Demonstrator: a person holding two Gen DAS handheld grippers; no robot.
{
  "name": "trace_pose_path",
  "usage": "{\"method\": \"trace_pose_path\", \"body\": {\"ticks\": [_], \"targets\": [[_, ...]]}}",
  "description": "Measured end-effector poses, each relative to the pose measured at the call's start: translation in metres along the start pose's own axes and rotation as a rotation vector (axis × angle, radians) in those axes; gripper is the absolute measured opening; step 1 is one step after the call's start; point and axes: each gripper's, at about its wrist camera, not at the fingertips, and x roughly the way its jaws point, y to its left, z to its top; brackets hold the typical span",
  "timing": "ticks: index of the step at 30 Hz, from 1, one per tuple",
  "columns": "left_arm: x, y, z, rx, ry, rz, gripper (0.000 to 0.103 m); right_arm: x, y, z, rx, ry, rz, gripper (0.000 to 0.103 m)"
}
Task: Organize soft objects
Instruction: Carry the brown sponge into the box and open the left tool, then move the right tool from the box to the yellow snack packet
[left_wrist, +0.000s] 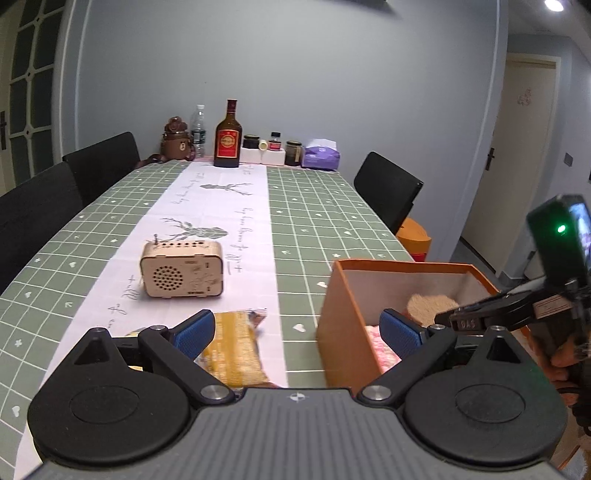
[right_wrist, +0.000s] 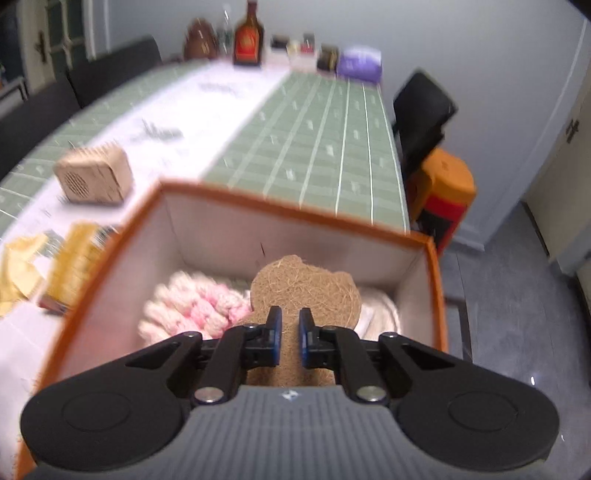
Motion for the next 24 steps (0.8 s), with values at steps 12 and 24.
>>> {"method": "trace_pose_path", "body": {"ticks": [12, 24], "targets": [[0.013, 0.027, -0.011, -0.038, 0.045, 0.031, 0.103, 0.017, 0.019, -0.020, -0.134, -0.030, -0.070, 0.011], [0.014, 0.032, -0.014, -0.030, 0.091, 0.095, 0.103, 0.008, 0.037, -0.019, -0.187, -0.075, -0.123, 0.012]]}}
